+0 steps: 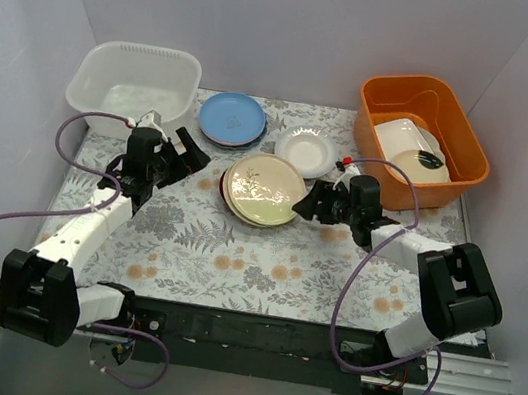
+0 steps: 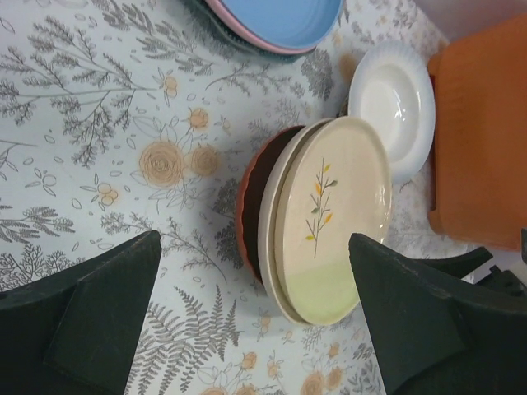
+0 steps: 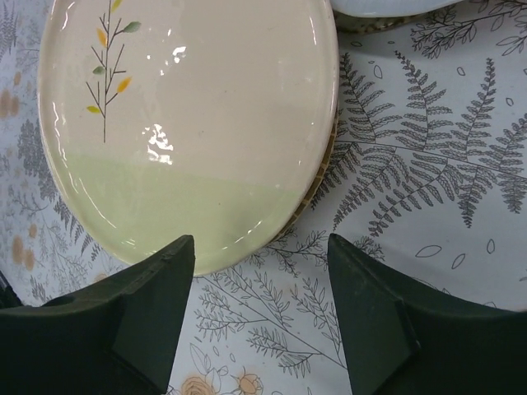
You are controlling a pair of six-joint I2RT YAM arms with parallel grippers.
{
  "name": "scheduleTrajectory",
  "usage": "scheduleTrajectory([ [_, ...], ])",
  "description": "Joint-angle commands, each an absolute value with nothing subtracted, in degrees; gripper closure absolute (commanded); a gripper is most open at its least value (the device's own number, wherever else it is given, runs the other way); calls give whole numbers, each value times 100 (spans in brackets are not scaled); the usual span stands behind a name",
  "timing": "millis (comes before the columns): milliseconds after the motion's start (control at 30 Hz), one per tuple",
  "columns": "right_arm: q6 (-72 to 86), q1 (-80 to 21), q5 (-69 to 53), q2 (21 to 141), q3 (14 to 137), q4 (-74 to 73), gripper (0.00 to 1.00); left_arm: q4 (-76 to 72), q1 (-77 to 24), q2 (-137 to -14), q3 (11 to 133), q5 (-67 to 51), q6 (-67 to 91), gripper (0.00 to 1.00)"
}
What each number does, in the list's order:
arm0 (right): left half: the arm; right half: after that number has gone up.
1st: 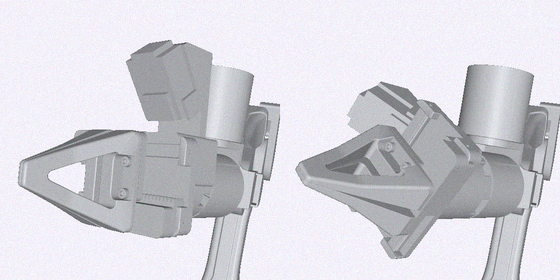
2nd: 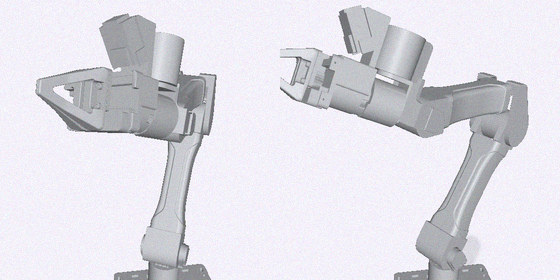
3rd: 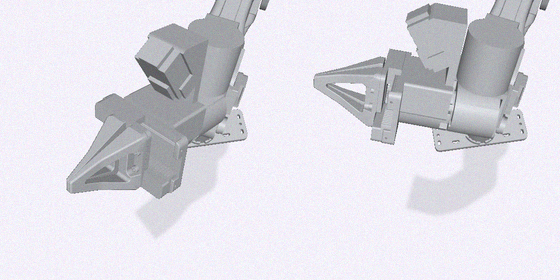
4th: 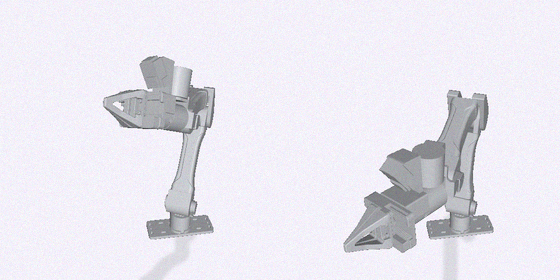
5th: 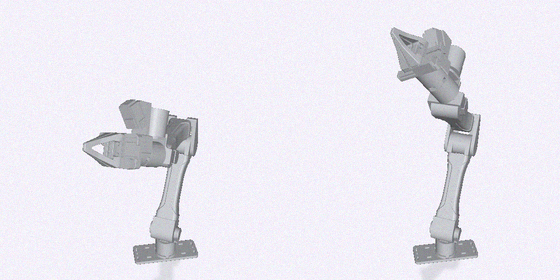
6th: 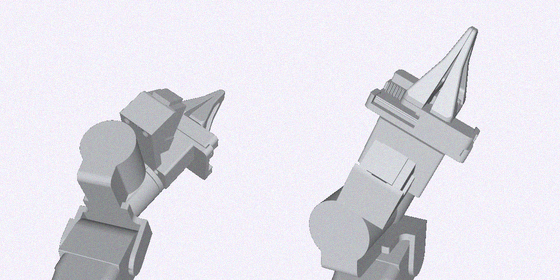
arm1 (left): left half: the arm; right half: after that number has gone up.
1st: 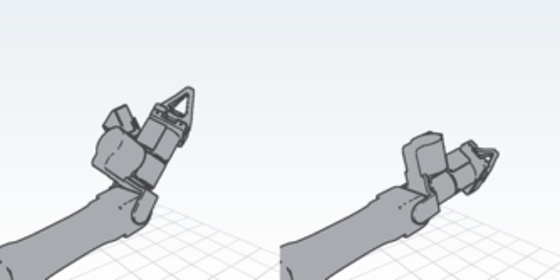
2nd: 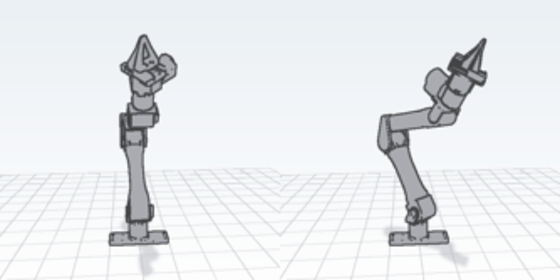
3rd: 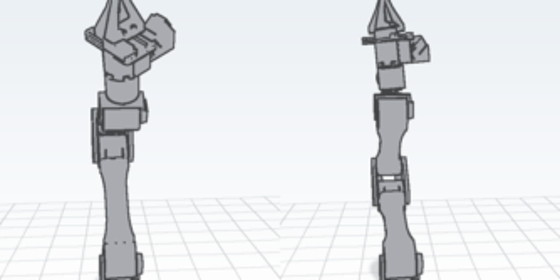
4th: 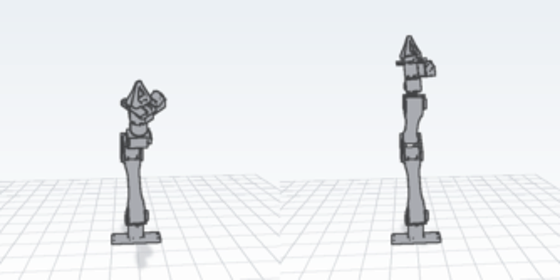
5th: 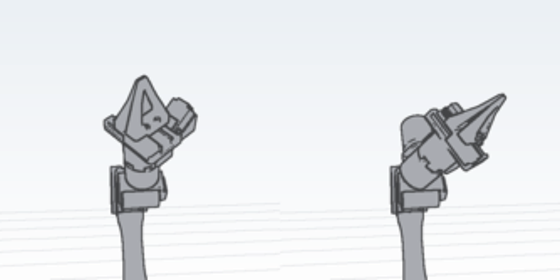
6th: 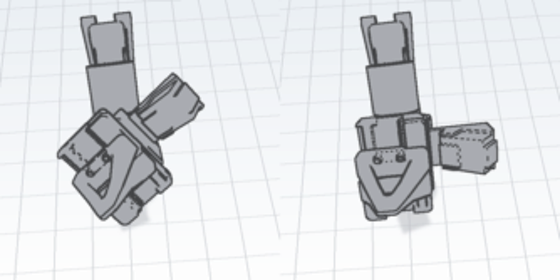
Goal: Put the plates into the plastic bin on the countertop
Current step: Pick up the plate at the center of the board.
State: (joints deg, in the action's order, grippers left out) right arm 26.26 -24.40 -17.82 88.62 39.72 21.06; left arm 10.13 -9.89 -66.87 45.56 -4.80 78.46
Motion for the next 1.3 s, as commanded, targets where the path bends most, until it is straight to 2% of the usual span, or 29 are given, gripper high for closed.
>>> scheduleTrajectory([
  [0,2865,-2443,-2057,9201,4289,2496,30,1380,-1002,-6776,4614,-1019,7709,2],
  [267,2988,-2443,-2030,9614,4394,2645,41,1424,-1229,-6952,4754,-1152,7471,2],
  [400,3111,-2443,-2092,9773,4474,2742,55,1529,-1415,-6961,4851,-941,7374,2],
  [467,3155,-2443,-2039,9765,4447,2786,65,1529,-1468,-6961,4852,-923,7357,2],
  [633,3164,-2435,-1942,9800,4447,2830,78,1529,-1591,-6935,4878,-914,7304,2],
  [667,3190,-2435,-1942,9782,4439,2830,84,1529,-1617,-6935,4878,-914,7278,2],
  [800,3173,-2443,-1908,9677,4377,2865,98,1512,-1635,-6917,4860,-896,7286,2],
  [1267,3138,-2417,-1784,8851,4061,2935,99,1117,-1687,-6803,4650,-1151,7427,2],
])
